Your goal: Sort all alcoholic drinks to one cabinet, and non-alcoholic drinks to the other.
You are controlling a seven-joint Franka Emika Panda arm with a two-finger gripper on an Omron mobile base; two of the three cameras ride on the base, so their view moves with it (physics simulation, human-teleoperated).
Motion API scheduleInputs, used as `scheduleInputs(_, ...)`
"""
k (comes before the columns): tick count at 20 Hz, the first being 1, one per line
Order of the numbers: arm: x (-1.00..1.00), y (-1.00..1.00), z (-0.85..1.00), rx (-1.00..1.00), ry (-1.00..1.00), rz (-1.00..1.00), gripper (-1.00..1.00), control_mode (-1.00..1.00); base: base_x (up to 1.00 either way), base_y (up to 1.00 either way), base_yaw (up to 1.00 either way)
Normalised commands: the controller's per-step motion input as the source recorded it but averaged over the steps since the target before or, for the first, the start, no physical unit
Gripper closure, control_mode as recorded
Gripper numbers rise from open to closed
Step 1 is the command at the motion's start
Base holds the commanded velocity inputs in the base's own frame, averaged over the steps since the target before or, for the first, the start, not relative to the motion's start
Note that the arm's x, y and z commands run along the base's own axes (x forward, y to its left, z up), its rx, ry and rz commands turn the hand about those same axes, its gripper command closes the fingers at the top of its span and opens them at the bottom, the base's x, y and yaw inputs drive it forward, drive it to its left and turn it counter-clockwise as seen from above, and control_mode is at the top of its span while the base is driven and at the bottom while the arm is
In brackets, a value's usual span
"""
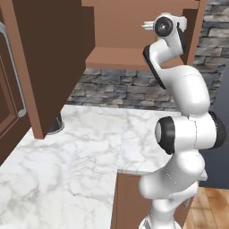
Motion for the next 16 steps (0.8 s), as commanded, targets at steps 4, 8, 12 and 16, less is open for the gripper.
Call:
scheduleInputs(4,0.32,-0.03,-0.15,0.01,0.01,0.00,1.00,-1.00,0.00,0.00,0.00)
scheduleInputs(8,0.34,0.00,-0.14,0.03,0.00,0.00,1.00,-1.00,0.00,0.00,0.00)
scheduleInputs(12,0.30,-0.05,-0.26,0.03,0.01,0.00,1.00,-1.00,0.00,0.00,0.00)
scheduleInputs(16,0.26,-0.08,-0.46,0.02,0.02,0.00,1.00,-1.00,0.00,0.00,0.00)
